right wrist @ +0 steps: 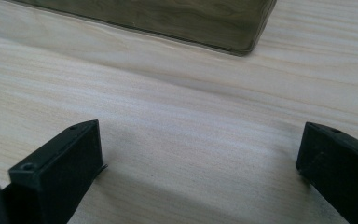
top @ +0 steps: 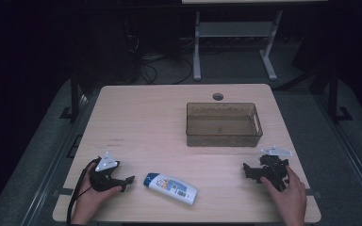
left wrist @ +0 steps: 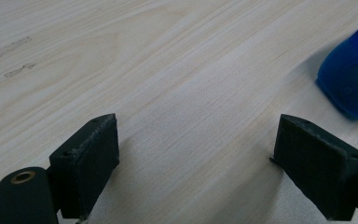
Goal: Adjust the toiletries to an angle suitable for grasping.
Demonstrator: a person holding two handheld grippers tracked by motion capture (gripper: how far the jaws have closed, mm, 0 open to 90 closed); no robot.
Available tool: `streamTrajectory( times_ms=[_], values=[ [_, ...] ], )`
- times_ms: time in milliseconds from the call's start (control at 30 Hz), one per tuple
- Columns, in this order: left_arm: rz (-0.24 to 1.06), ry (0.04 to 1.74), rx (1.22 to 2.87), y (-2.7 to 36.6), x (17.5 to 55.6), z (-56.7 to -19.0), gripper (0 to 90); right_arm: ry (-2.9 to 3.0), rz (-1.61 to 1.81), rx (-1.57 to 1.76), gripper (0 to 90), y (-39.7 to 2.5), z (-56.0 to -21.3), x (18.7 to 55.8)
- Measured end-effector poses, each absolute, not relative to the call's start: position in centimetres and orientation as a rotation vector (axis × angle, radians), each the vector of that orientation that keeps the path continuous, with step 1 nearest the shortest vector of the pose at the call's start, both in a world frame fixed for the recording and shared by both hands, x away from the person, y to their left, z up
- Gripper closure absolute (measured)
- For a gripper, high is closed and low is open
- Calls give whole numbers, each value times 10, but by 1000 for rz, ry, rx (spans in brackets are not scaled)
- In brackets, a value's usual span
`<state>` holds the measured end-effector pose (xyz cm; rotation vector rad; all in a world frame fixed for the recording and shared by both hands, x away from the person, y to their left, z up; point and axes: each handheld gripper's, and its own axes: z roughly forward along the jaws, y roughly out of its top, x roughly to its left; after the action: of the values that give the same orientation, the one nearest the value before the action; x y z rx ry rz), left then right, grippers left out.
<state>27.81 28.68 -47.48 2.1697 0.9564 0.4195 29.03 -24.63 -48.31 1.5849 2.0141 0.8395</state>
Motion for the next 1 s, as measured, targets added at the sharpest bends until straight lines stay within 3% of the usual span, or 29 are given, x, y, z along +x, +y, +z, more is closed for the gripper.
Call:
streamTrajectory(
  times_ms=[200, 400, 433, 533, 900, 1000],
  values=[
    [422, 963, 2162, 287, 278, -475, 139, 2014, 839, 1584, 0, -246, -483, 290],
    [427, 960, 2156, 292, 277, -473, 245, 2014, 839, 1585, 0, -246, -483, 290],
    [421, 956, 2164, 293, 276, -471, 325, 2014, 839, 1585, 0, -246, -483, 290],
    [399, 949, 2160, 294, 274, -468, 405, 2014, 839, 1585, 0, -246, -483, 290],
    [265, 854, 2098, 289, 266, -446, 891, 2014, 840, 1585, 0, -246, -483, 290],
    [230, 844, 2085, 286, 264, -442, 900, 2014, 840, 1585, 0, -246, -483, 290]
  ],
)
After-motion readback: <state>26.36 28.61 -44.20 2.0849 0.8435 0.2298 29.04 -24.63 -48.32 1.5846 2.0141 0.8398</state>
